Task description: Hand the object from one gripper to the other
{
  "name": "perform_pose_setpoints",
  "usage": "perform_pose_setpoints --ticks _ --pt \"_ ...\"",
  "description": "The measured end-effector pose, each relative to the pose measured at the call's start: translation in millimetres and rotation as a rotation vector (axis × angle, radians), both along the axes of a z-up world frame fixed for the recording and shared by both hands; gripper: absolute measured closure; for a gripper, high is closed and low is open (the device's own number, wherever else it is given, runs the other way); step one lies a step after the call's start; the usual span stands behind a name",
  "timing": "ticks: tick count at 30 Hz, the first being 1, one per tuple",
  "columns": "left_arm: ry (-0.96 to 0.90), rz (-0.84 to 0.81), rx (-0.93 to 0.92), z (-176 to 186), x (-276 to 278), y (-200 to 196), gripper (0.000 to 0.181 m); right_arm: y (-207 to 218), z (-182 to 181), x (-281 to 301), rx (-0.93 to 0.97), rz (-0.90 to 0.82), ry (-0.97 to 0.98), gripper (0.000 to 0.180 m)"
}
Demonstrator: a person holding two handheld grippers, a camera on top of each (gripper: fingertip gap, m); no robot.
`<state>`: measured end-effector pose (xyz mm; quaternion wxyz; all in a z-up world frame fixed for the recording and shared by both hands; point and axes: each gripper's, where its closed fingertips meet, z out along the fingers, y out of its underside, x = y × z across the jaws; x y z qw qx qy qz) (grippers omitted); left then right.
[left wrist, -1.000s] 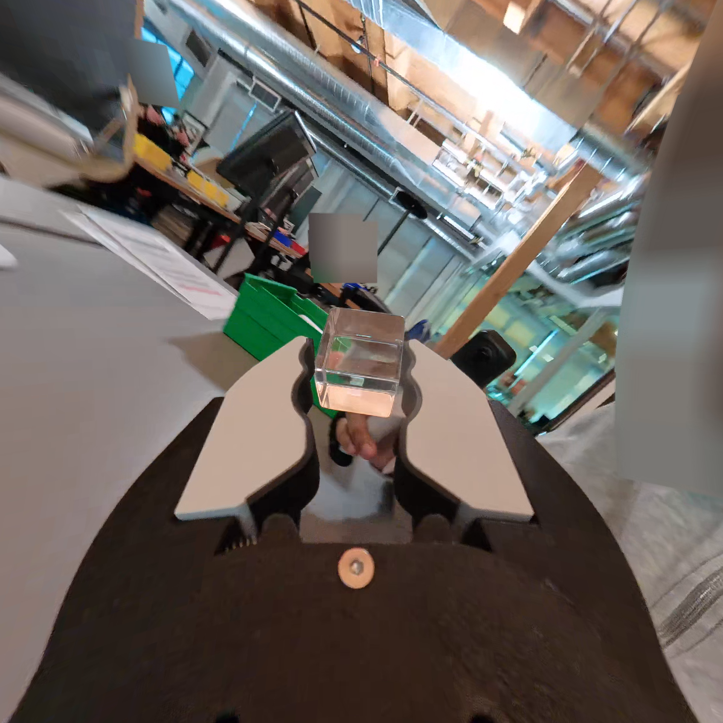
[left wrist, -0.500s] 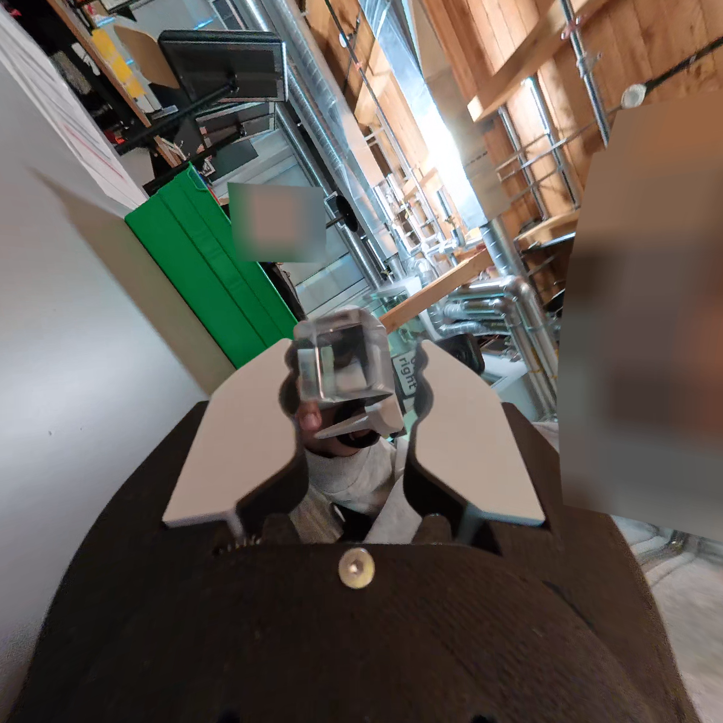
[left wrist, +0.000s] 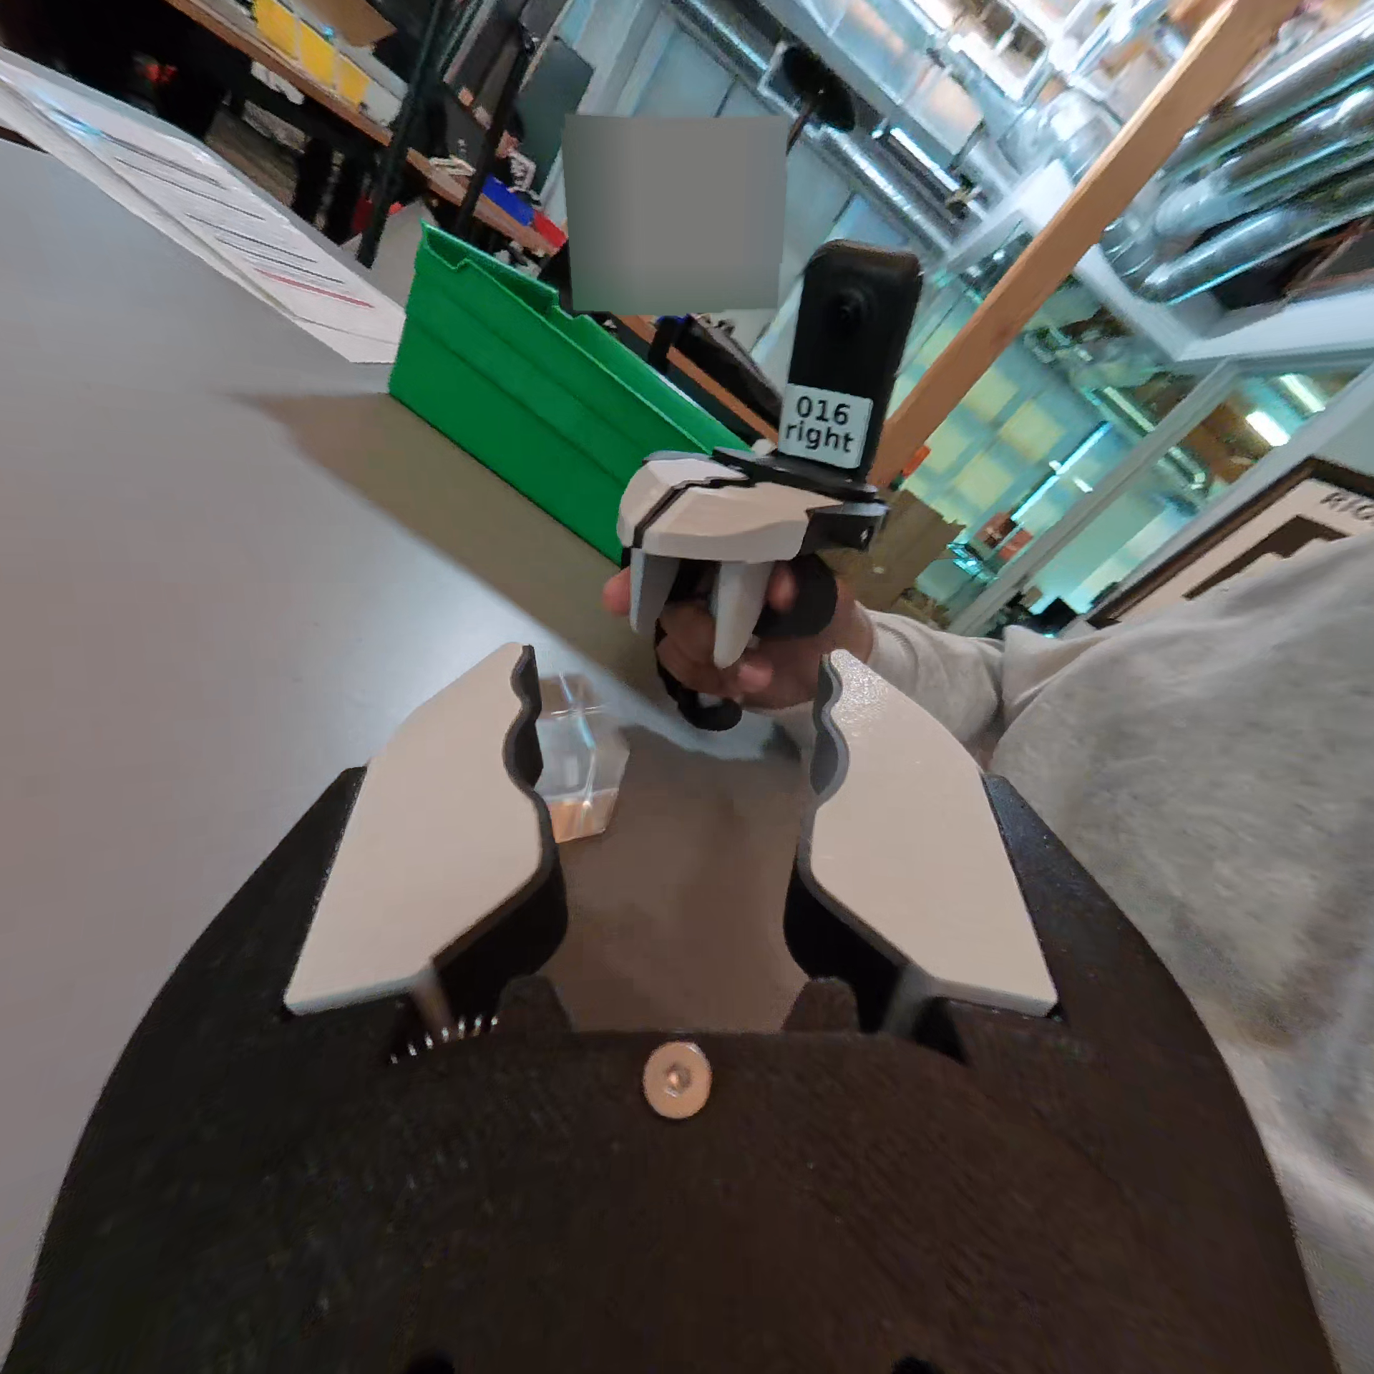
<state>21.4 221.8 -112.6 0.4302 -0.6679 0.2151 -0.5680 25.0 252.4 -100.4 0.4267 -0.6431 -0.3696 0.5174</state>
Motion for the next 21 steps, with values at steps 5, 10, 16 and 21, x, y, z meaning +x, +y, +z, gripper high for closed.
perform_pose_setpoints --ticks 5,10,16,21 --pt "0.024 0.028 -0.046 -6 -4 7 0.119 9 -20 4 0.000 -0.028 -0.133 0.155" --pt "0.030 0.087 -0.172 -20 -13 18 0.133 -7 -67 -6 -0.022 0.070 -0.403 0.137" --pt "0.016 0.075 -0.264 -28 -16 20 0.139 -17 -80 -9 0.012 0.101 -0.506 0.131" --pt "-0.013 0.072 -0.243 -23 -17 20 0.137 -16 -79 -9 0.004 0.102 -0.500 0.131"
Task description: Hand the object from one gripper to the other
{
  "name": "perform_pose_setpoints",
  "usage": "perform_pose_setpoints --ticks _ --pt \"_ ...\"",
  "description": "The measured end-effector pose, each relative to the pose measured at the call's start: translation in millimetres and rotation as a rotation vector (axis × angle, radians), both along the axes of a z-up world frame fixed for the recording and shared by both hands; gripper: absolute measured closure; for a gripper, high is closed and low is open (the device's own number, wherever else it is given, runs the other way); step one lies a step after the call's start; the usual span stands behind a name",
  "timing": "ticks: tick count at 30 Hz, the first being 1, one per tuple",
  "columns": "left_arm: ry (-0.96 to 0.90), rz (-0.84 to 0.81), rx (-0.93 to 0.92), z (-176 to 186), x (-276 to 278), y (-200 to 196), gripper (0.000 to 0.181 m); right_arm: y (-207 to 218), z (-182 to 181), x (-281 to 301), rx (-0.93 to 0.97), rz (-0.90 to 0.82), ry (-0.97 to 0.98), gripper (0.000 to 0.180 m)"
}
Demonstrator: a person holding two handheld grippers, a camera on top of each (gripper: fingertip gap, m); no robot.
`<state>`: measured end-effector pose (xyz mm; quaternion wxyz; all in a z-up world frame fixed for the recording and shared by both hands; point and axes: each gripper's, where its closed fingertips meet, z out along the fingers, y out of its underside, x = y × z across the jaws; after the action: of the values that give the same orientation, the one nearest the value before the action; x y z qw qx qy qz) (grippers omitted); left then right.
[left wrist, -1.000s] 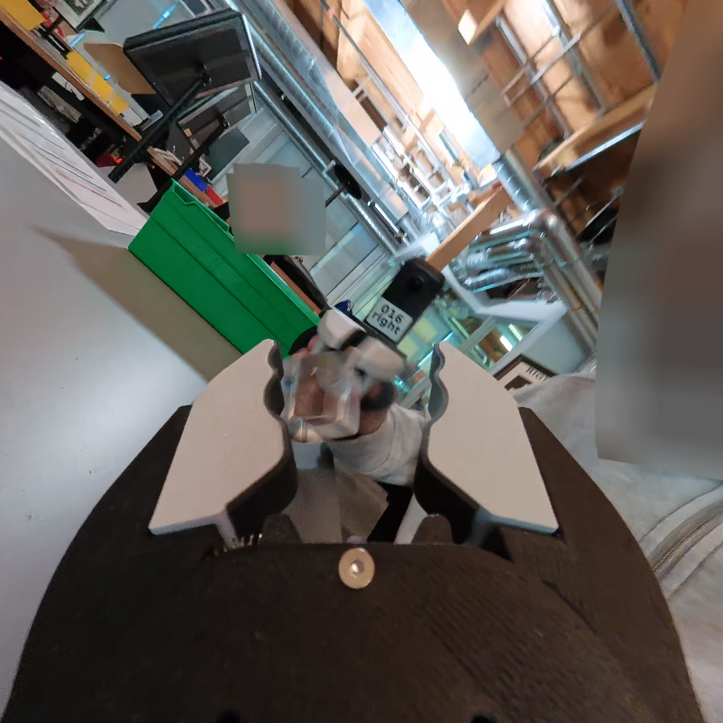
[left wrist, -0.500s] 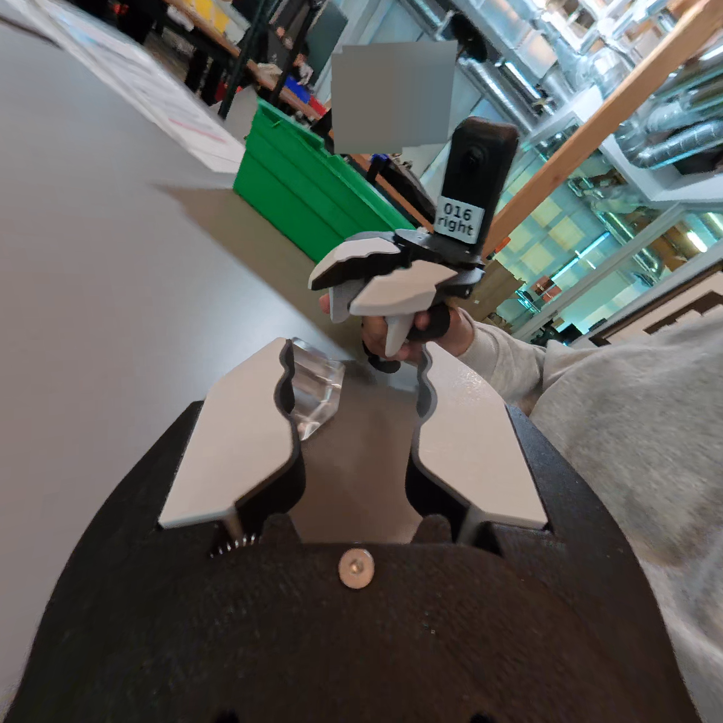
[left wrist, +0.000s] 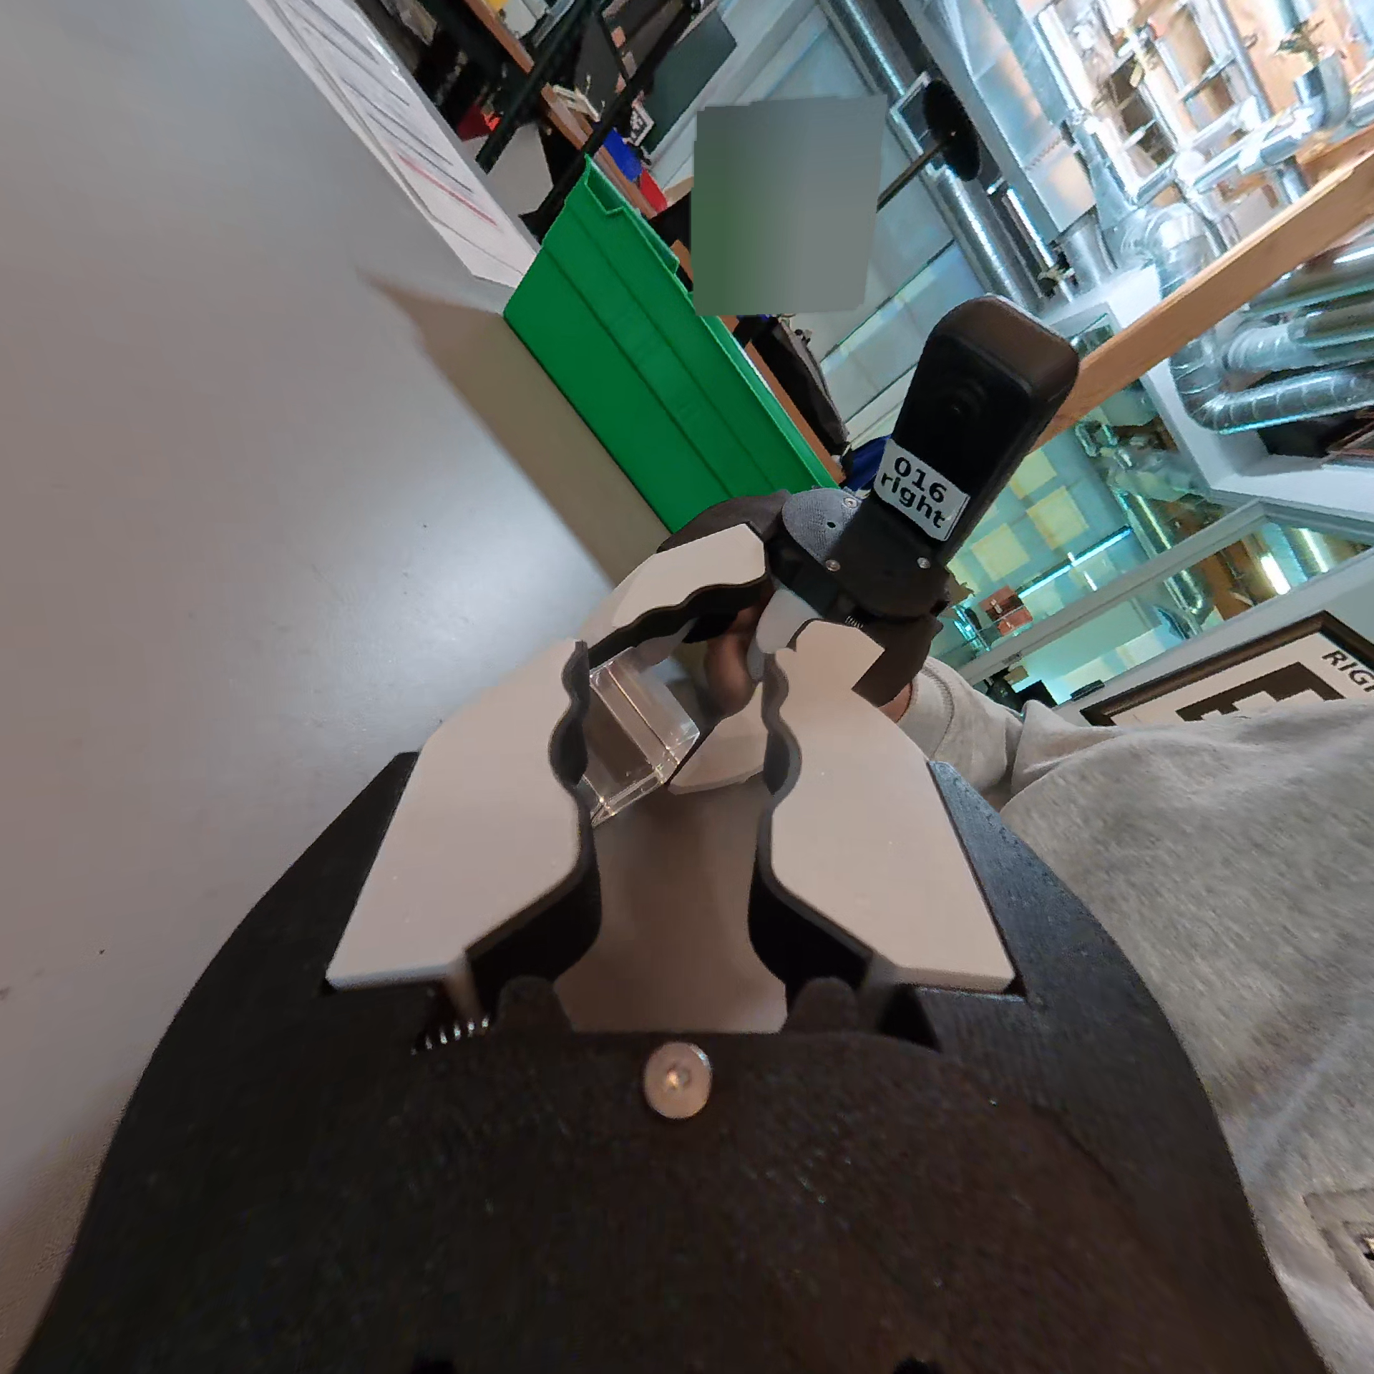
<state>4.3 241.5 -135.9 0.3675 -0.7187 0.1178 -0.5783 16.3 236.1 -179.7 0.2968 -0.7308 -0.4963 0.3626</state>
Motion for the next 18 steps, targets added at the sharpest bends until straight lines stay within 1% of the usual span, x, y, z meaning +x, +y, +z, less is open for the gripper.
perform_pose_setpoints --ticks 4,7,12,15,18 --pt "-0.045 -0.001 0.039 8 -2 0 0.127 1 13 -1 -0.048 -0.006 0.099 0.132" --pt "-0.043 -0.028 0.062 10 2 -3 0.121 2 33 -1 -0.168 -0.022 0.245 0.132" --pt "-0.005 -0.073 0.076 8 9 -8 0.111 4 53 3 -0.323 -0.020 0.412 0.132" --pt "0.009 -0.118 0.101 9 14 -15 0.112 -1 67 2 -0.449 0.008 0.517 0.132" --pt "0.032 -0.156 0.145 11 19 -22 0.114 -4 66 2 -0.488 0.020 0.517 0.132"
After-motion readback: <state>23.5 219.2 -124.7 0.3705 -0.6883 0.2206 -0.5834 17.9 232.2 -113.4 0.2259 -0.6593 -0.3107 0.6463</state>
